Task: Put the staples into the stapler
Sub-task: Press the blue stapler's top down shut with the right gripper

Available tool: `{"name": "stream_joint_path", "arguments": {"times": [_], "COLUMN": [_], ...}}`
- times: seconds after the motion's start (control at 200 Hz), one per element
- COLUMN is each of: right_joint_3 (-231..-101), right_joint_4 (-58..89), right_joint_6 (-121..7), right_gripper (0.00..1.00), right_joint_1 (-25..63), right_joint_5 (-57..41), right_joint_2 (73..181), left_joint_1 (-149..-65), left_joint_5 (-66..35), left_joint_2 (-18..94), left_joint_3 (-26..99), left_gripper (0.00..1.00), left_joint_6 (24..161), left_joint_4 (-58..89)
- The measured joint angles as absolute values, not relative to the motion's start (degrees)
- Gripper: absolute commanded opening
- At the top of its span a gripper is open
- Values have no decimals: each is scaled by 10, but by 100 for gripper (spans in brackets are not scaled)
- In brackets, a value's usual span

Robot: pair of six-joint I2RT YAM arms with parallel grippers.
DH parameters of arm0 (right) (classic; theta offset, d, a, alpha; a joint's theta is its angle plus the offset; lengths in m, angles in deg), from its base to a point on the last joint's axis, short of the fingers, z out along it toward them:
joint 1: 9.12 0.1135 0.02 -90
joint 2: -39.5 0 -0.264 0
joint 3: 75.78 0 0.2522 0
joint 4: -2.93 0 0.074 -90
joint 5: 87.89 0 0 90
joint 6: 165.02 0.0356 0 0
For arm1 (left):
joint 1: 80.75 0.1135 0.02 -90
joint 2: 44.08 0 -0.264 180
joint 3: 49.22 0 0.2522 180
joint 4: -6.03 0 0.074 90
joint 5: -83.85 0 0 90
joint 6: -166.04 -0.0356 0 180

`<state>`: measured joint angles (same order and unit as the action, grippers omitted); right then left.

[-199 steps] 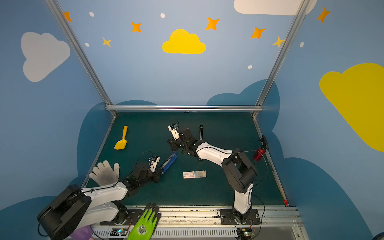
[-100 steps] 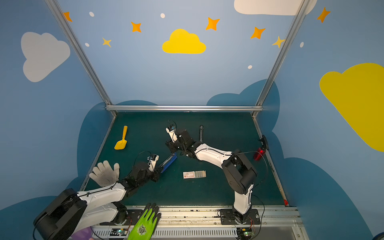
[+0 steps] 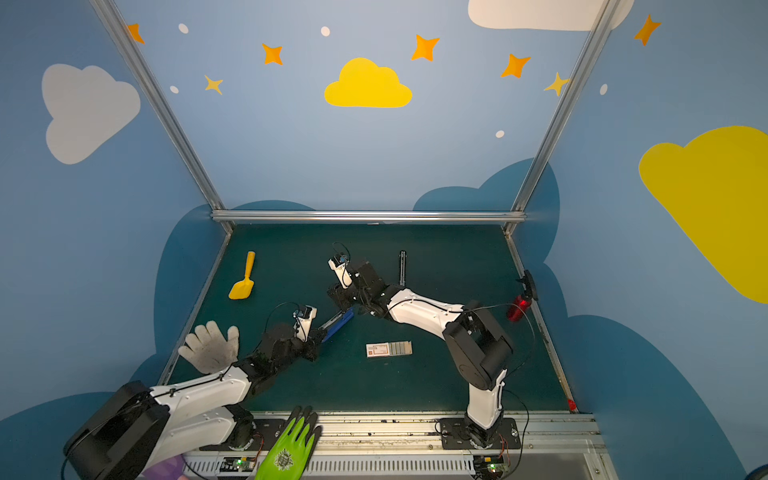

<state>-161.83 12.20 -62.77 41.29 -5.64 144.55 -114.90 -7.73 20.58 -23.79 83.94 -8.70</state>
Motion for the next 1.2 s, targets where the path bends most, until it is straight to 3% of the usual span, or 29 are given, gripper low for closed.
{"name": "stream_joint_path", "arguments": {"times": [0.826,1.202], "right_joint_3": [-1618,-1618], "right_joint_4": [141,171], "right_joint_6": [-591,-532], "right_gripper": [55,61], "right_joint_1": [425,460], "right_joint_5": [-70,-139], "right_joint_2": [1445,1444], "left_joint_1": [-1149,-1149], "left_joint_5": [-71,-62], "left_joint_2": [206,207], "left_joint_3": [-234,-229], "left_gripper": [4,4], "left_joint_6": [840,850], "left_joint_4": [-111,-108]}}
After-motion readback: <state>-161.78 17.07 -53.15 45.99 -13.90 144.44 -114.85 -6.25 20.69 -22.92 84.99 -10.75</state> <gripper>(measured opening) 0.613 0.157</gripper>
